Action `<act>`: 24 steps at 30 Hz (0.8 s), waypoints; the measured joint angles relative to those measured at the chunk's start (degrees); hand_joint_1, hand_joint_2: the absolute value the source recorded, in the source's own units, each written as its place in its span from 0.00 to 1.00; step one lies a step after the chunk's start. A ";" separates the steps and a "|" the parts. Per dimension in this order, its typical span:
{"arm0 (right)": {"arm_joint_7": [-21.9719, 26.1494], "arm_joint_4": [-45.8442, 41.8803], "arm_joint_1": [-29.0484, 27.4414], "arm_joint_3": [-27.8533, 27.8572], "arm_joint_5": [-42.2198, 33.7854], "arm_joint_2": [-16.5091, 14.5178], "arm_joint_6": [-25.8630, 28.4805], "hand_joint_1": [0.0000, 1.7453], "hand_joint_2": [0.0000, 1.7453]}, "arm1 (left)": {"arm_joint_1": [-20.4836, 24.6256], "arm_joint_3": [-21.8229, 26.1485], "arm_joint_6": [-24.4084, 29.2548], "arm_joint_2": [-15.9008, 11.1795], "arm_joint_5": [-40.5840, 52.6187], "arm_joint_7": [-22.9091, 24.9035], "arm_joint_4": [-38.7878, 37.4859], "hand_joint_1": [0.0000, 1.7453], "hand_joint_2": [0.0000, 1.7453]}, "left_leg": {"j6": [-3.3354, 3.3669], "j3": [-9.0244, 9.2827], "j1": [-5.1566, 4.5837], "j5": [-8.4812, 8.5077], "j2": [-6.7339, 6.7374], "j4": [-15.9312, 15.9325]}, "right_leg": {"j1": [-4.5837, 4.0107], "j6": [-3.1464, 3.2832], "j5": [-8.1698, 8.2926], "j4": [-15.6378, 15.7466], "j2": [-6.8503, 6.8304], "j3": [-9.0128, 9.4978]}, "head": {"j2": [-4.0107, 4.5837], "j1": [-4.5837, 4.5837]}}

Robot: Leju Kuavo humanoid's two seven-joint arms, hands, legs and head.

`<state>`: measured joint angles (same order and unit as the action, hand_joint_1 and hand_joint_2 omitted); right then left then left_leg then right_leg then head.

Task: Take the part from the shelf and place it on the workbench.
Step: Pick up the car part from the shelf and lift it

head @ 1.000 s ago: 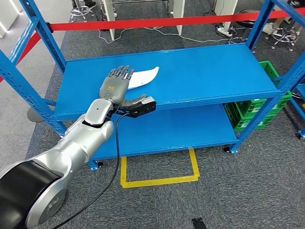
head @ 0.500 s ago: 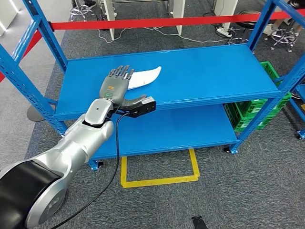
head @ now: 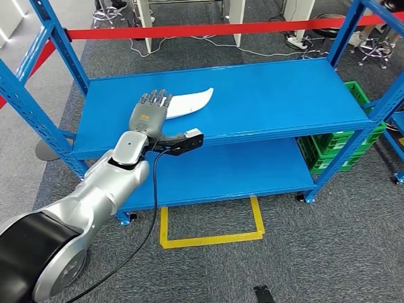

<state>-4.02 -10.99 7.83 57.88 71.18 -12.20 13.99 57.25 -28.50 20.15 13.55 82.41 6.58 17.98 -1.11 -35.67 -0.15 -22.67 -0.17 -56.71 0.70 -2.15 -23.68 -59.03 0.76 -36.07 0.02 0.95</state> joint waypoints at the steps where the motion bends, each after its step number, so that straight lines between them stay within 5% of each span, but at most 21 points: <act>1: 0.00 0.00 0.00 0.00 0.00 0.00 0.00 0.00 1.00 | 0.01 -0.04 -0.43 -0.03 0.18 0.26 -0.03 0.00 1.00 | 0.00 0.00 0.00 0.00 0.00 0.00 | 0.00 0.00 0.00 0.00 0.00 0.00 | 0.00 -0.01; 12: -0.01 0.00 0.01 0.00 0.18 0.00 0.00 0.00 1.00 | 0.39 -1.14 -6.09 -0.34 1.41 3.39 -0.61 0.00 1.00 | 0.01 0.00 -0.01 0.00 0.00 0.00 | 0.01 0.00 0.00 0.00 -0.01 0.00 | 0.00 0.01; 16: -0.07 0.00 0.02 0.00 0.44 0.00 0.00 0.00 1.00 | 0.34 -1.18 -6.77 -0.53 1.02 3.74 -0.94 0.00 0.00 | 0.02 -0.01 -0.01 0.00 0.00 0.00 | 0.00 0.00 0.00 0.00 -0.01 0.00 | 0.00 -0.01; 24: -0.15 0.00 0.04 0.00 0.96 0.00 0.00 0.00 1.00 | -0.61 -0.83 -1.78 -0.85 -0.71 2.22 -1.24 0.00 0.00 | 0.03 -0.02 -0.01 -0.01 0.00 0.00 | 0.01 0.00 0.00 0.00 -0.02 0.00 | 0.00 0.00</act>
<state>-4.17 -10.99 7.88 57.88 72.14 -12.20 13.99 56.64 -29.33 18.37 12.70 81.69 8.80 16.74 -1.08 -35.69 -0.16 -22.67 -0.17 -56.71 0.70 -2.16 -23.68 -59.03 0.74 -36.07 0.02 0.95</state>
